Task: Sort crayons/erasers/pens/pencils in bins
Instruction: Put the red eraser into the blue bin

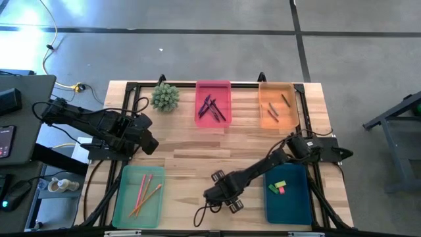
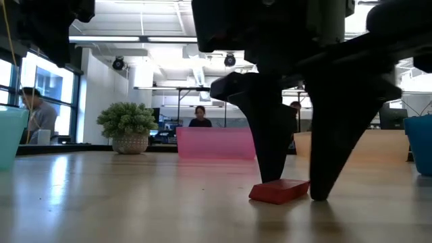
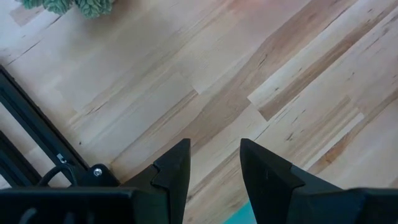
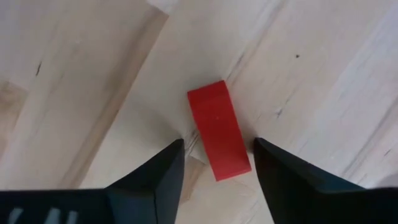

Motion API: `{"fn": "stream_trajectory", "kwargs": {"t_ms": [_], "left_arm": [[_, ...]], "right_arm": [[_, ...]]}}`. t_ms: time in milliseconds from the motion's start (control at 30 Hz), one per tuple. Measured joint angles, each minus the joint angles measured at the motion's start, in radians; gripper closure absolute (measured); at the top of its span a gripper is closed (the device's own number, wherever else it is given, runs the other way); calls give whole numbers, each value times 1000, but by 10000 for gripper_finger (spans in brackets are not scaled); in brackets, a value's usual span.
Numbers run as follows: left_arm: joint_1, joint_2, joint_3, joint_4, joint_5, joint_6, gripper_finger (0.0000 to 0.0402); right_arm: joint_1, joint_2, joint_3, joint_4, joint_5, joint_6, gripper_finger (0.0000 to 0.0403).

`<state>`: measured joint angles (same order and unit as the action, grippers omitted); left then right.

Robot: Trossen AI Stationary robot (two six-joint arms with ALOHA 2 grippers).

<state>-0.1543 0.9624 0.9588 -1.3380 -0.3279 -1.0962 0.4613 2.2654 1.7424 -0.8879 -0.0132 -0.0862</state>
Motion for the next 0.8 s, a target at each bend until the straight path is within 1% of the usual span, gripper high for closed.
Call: {"fn": "stream_trajectory", "kwargs": {"t_ms": [267, 433, 567, 700, 800], "left_arm": [[0, 0, 0, -1, 1, 2, 275], [0, 0, 0, -1, 3, 50, 275], [0, 0, 0, -1, 3, 53, 275], [0, 0, 0, -1, 3, 71, 275], [0, 0, 0, -1, 3, 87, 275]], "right_arm": [[-3, 2, -4, -4, -5, 37, 275], [5, 3, -5, -4, 4, 36, 300], [16, 3, -5, -5, 10, 37, 324], [18, 2, -5, -5, 12, 73, 346], [18, 2, -5, -5, 12, 95, 354]]}}
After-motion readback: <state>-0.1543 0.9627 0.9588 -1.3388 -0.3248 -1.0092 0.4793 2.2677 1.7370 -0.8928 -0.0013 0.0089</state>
